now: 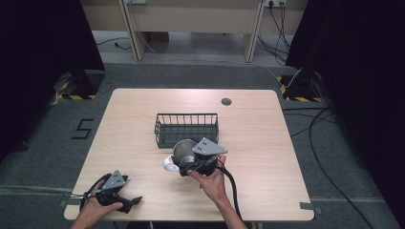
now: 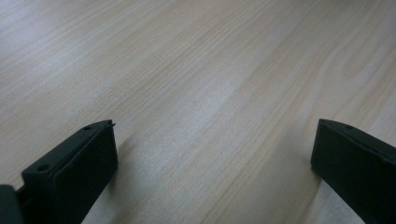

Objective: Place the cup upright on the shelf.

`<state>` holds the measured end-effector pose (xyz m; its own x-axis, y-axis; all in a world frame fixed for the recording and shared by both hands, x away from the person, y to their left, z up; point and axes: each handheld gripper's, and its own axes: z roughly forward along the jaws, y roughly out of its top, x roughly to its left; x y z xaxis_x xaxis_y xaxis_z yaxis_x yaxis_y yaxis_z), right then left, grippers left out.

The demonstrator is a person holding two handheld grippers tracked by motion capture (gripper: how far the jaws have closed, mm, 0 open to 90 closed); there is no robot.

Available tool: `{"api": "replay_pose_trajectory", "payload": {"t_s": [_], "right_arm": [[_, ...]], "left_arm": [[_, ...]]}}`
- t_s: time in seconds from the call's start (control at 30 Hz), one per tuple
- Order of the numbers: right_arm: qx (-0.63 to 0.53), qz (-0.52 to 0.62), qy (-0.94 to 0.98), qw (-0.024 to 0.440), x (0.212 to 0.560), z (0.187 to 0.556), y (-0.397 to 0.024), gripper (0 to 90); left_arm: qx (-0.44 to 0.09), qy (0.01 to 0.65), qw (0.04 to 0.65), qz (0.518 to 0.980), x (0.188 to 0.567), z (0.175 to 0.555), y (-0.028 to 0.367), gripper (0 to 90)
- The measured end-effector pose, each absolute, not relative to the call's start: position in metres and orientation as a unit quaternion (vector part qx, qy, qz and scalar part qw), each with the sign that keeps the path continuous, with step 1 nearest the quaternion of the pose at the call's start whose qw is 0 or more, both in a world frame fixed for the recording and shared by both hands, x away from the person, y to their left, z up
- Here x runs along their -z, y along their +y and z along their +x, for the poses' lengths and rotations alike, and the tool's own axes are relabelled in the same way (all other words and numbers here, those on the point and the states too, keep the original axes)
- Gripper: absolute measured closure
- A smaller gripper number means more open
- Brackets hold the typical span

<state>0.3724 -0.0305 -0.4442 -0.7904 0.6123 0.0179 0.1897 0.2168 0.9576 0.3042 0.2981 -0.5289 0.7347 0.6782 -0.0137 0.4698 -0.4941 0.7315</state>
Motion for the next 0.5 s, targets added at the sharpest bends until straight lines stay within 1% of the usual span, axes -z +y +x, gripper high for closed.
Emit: {"api": "replay_pose_trajectory", "payload": {"t_s": [0.5], "right_arm": [[-0.562,0.271,0.757,0.192,0.422,0.381,-0.033,6.6]], "left_arm": [[-0.139,0.336,0.374,0.853,0.529,0.304,0.298,0.0]]}}
